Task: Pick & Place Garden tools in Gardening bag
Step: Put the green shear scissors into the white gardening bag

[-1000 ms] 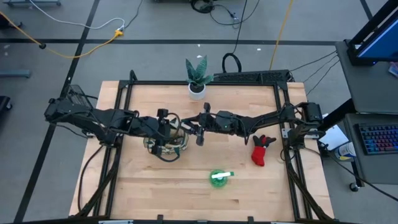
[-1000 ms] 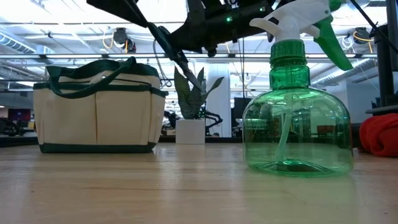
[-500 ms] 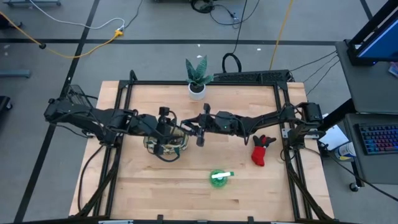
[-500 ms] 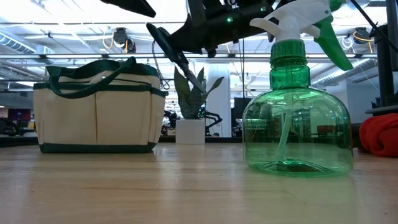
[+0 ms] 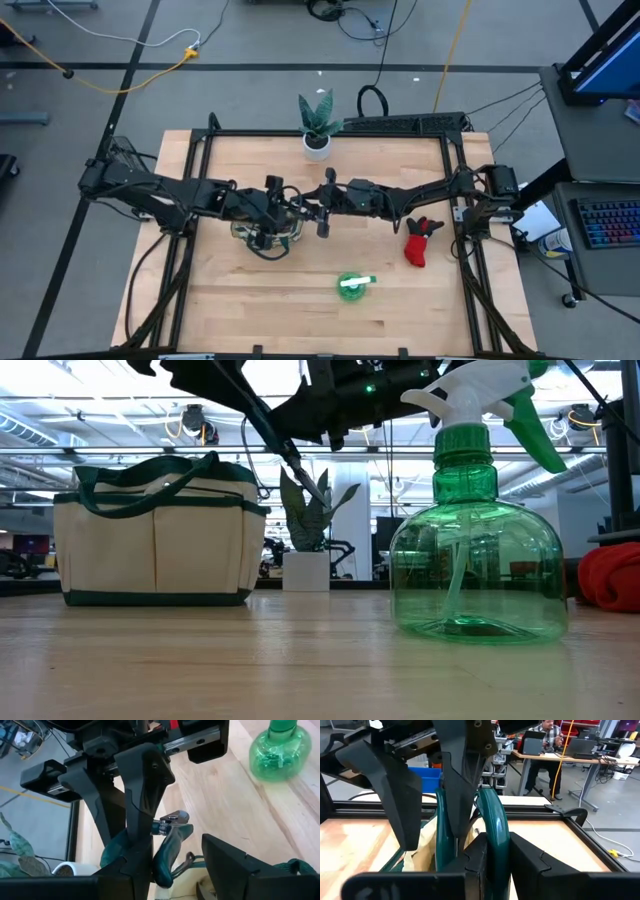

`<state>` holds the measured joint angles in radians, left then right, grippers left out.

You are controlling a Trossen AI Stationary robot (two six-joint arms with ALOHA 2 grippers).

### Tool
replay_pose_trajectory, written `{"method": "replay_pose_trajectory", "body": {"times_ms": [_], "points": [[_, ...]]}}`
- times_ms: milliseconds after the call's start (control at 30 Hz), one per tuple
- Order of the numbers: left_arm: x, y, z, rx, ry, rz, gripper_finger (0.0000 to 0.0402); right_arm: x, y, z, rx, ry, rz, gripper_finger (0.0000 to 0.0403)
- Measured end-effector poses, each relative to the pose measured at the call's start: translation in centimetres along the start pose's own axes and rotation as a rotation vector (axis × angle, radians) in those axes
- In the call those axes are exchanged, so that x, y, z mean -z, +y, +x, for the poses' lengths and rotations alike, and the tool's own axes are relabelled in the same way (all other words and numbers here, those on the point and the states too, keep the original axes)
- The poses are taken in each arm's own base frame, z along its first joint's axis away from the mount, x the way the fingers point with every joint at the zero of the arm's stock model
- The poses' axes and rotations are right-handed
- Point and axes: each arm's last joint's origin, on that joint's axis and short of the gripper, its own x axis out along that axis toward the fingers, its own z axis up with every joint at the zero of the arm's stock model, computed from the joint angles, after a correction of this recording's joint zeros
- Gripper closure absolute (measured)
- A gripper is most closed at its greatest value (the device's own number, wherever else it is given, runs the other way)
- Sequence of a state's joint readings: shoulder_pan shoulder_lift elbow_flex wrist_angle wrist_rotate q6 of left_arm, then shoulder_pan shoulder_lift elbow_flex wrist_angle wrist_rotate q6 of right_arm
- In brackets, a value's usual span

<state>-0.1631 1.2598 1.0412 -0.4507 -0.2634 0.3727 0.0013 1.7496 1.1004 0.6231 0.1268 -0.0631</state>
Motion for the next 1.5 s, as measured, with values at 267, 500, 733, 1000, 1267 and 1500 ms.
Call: {"method": "replay_pose_trajectory", "body": {"times_ms": [267,500,733,1000,1267,1500], "points": [[0.00,0.00,-0.01,0.000,0.000,-0.012,0.0264,0.00,0.02,0.00,-0.001,0.000,0.000,0.0349],[0.16,0.40,0.09,-0.001,0.002,-0.031,0.0337,0.01,0.03,0.00,-0.006,0.000,-0.027,0.0347],[0.31,0.74,0.19,0.010,0.001,-0.041,0.0345,-0.03,0.06,0.01,-0.045,-0.007,-0.050,0.0328],[0.46,0.68,0.19,0.017,0.016,-0.098,0.0353,-0.09,0.10,-0.03,-0.044,-0.008,-0.050,0.0312],[0.82,0.70,0.19,-0.021,0.063,-0.130,0.0347,-0.30,0.12,-0.11,-0.047,-0.019,-0.051,0.0285],[0.84,0.78,0.17,-0.048,0.068,-0.176,0.0354,-0.71,0.10,-0.34,-0.048,-0.028,-0.051,0.0276]]}}
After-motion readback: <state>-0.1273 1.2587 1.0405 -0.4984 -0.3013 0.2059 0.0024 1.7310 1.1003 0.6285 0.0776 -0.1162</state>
